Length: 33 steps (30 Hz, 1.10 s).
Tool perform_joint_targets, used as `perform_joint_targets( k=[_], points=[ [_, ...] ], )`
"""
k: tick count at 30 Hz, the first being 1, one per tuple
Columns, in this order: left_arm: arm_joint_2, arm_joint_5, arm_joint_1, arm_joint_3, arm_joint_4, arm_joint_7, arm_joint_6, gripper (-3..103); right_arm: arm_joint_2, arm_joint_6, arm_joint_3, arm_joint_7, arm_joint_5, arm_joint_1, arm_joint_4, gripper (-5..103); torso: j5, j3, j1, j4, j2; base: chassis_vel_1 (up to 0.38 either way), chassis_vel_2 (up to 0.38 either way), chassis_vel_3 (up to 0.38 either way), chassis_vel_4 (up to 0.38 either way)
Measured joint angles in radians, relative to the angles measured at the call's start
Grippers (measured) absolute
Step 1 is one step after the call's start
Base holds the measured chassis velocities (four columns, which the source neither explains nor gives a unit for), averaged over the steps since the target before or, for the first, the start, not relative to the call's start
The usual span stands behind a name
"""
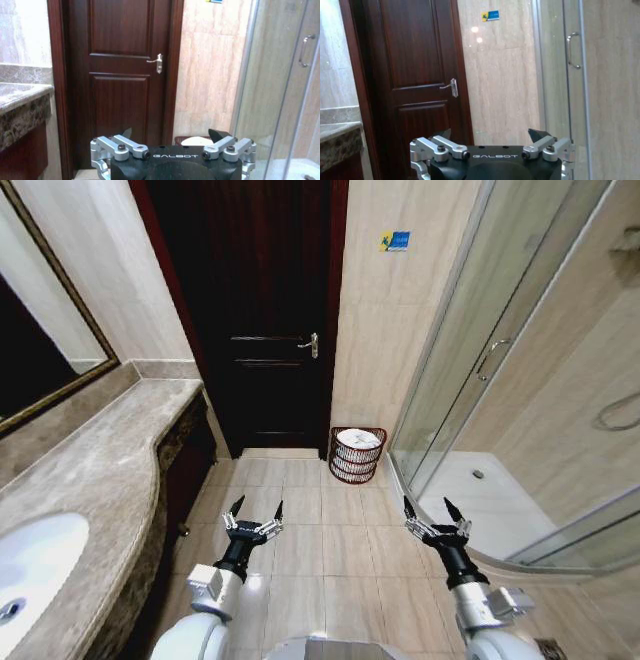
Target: Discard the used towel into the hamper.
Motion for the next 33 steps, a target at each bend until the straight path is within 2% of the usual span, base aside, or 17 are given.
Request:
perform_joint_targets(
  k=[8, 18, 33],
  points=[
    [0.000, 0.000, 0.000, 0.000, 0.000, 0.000, 0.000, 100, 0.000, 0.000, 0.000, 0.000, 0.000, 0.000, 0.000, 100, -0.0006, 0.000, 0.000, 0.0000, 0.000, 0.055, -0.175, -0.053, 0.151],
    [0.000, 0.000, 0.000, 0.000, 0.000, 0.000, 0.000, 100, 0.000, 0.000, 0.000, 0.000, 0.000, 0.000, 0.000, 100, -0.0004, 0.000, 0.001, 0.0000, 0.000, 0.006, -0.006, -0.006, 0.015],
    [0.000, 0.000, 0.000, 0.000, 0.000, 0.000, 0.000, 100, 0.000, 0.000, 0.000, 0.000, 0.000, 0.000, 0.000, 100, -0.0003, 0.000, 0.000, -0.0001, 0.000, 0.091, -0.029, -0.089, 0.032]
  ],
)
